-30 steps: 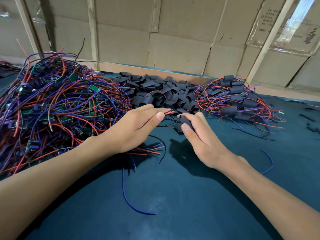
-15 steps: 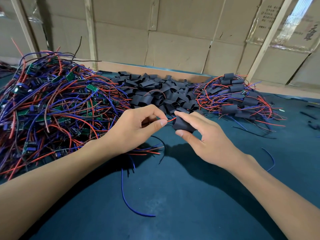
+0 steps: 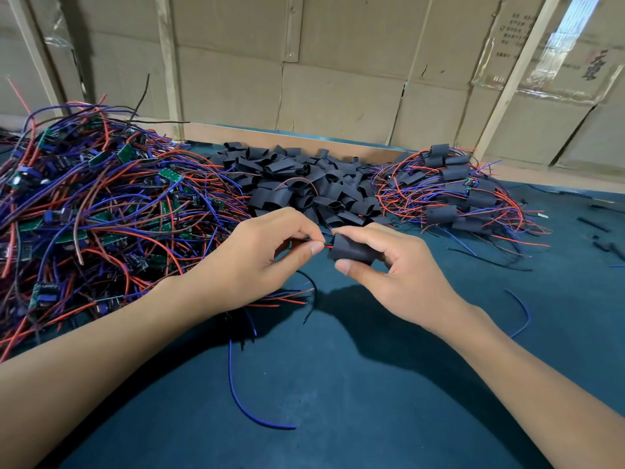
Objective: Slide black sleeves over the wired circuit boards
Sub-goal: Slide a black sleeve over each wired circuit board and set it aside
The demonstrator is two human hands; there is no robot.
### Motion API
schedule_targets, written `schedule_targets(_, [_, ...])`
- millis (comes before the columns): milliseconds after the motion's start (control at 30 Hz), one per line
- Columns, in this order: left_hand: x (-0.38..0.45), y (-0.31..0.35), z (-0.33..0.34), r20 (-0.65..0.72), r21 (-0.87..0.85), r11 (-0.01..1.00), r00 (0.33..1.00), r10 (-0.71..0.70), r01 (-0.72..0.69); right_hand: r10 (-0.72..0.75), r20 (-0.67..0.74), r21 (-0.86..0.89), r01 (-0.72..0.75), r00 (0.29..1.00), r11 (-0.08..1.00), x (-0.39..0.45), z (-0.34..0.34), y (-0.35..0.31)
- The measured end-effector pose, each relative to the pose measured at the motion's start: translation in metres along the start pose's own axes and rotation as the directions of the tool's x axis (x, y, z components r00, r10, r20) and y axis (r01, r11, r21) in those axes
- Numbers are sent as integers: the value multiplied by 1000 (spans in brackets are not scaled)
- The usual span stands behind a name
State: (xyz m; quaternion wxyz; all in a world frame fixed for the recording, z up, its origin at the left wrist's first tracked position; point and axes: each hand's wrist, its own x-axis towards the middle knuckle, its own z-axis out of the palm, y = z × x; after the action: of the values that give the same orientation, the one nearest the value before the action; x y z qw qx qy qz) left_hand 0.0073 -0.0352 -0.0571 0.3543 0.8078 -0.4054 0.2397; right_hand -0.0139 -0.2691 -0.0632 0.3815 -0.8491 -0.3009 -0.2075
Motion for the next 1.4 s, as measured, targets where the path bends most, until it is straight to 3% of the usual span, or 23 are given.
schedule_targets(100, [0,4,2,48,16,999,998,41,-42,55,12,56,-55,998,997,0,3,-2])
schedule_targets(233, [-2,6,1,118,-30,998,992,-52,56,219,0,307,-208,976,929,1,5,-5])
schedule_targets(333, [-4,5,0,160,-5,997,984,-79,81,251,-9,324,-235,968,916,3,4,-4])
schedule_targets(433, [-1,-2,-5,178,230,972,980,-90,47,252,-62,294,-224,966,929,4,-1,-3])
schedule_targets(533, [1,-11,-14,189,568,822,968,-163,27,285,-121,307,-237,951,922,6,-10,3])
schedule_targets(600, [1,-17,-18,179,645,763,963,-201,39,299,-150,338,-236,942,911,6,-16,7])
schedule_targets(733, [5,-17,-24,145,595,803,978,-150,35,293,-153,327,-232,944,916,7,-24,13])
schedule_targets(833, [6,-11,-26,113,525,849,994,-8,-53,285,-112,262,-248,952,933,5,-29,16])
schedule_targets(1000, [8,3,-22,90,615,756,972,215,-224,223,-73,35,-221,972,975,-1,-34,14])
schedule_targets(1100, [6,9,-17,164,646,729,974,157,-226,145,-56,20,-144,988,989,1,-29,9])
schedule_targets(1200, [2,11,-13,276,599,756,954,115,-265,92,-26,-7,-92,995,996,1,-25,5])
schedule_targets(1267, [2,11,-9,277,558,791,955,107,-250,68,-20,-41,-69,997,997,2,-24,3])
schedule_targets(1333, [2,10,-4,227,446,875,970,91,-186,27,5,-99,-27,1000,995,2,-23,3])
schedule_targets(1400, [0,10,-1,160,235,972,987,-13,-26,1,38,-148,5,999,989,2,-22,4])
